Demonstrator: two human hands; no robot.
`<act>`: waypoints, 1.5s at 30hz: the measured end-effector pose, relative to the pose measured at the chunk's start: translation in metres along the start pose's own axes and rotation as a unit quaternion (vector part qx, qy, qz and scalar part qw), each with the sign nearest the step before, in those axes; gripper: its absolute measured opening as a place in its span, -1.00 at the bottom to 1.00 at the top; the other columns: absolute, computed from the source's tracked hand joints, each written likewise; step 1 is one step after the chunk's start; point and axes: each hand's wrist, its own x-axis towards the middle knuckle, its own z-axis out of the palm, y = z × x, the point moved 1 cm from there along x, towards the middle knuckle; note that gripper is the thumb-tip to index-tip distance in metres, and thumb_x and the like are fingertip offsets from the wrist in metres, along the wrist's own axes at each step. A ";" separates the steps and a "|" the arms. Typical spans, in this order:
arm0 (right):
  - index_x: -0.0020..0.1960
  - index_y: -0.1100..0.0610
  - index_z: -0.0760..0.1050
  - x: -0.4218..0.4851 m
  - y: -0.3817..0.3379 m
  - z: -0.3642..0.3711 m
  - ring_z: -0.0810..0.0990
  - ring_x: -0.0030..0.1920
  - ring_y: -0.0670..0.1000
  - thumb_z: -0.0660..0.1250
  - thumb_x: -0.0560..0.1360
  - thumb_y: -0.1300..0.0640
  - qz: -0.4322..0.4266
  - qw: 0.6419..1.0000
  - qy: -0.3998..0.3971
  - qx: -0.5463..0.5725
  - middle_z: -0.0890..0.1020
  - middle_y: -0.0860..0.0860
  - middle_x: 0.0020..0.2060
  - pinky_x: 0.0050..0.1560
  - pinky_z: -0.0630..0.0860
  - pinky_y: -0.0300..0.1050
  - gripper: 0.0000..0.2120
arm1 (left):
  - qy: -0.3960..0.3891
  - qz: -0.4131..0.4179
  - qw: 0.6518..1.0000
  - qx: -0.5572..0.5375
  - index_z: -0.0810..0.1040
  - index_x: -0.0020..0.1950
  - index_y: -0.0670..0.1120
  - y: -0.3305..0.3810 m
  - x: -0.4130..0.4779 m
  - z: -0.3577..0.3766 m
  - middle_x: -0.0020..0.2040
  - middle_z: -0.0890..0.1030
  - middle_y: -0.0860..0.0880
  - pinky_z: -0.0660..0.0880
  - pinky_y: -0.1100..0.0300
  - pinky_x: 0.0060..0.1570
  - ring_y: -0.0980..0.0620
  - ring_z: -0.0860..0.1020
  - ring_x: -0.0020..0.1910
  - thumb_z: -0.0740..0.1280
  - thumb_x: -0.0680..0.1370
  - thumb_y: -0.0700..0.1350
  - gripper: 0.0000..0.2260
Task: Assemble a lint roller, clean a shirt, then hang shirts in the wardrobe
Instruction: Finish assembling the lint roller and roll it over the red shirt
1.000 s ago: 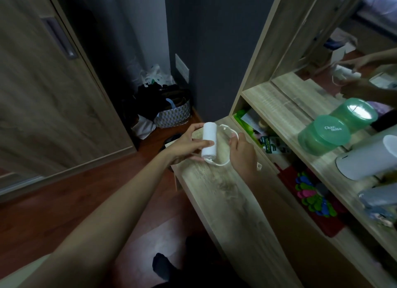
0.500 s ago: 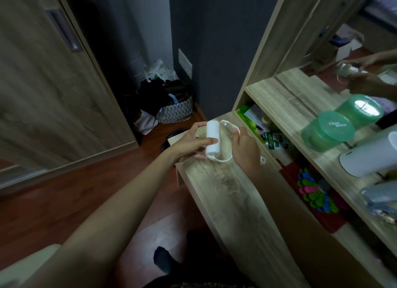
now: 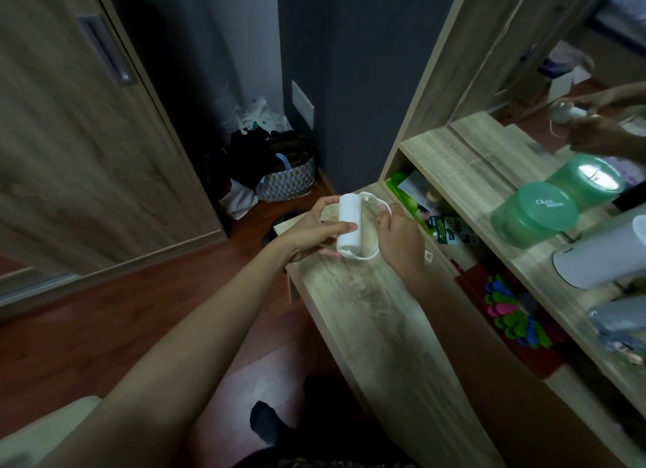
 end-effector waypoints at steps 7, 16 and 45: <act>0.06 0.24 0.47 0.001 -0.001 -0.002 0.59 -0.11 0.17 0.00 0.65 0.00 0.001 1.000 0.015 0.002 0.62 0.19 -0.13 -0.08 0.54 0.09 -0.63 | 0.000 0.002 1.000 0.016 0.26 0.39 0.09 0.005 0.000 0.004 -0.01 0.67 -0.09 0.64 0.03 -0.22 -0.06 0.69 -0.07 0.46 0.48 -0.15 -0.43; 0.08 0.26 0.48 -0.005 0.000 0.002 0.56 -0.10 0.15 0.00 0.65 0.03 0.030 0.999 0.007 -0.011 0.62 0.20 -0.10 -0.18 0.32 -0.10 -0.62 | 0.009 0.022 0.996 0.085 0.27 0.37 0.12 0.001 0.000 0.005 -0.11 0.59 -0.08 0.64 0.05 -0.30 0.03 0.67 -0.22 0.46 0.47 -0.15 -0.43; -0.28 0.11 0.51 0.004 0.008 -0.005 0.58 -0.30 -0.02 0.02 0.64 -0.10 -0.002 0.964 -0.181 0.196 0.59 0.05 -0.34 -0.27 0.48 -0.14 -0.52 | 0.015 0.132 0.975 0.176 0.36 0.39 0.11 -0.003 -0.008 -0.014 0.09 0.53 -0.05 0.58 0.21 -0.19 0.08 0.56 -0.20 0.48 0.46 -0.16 -0.44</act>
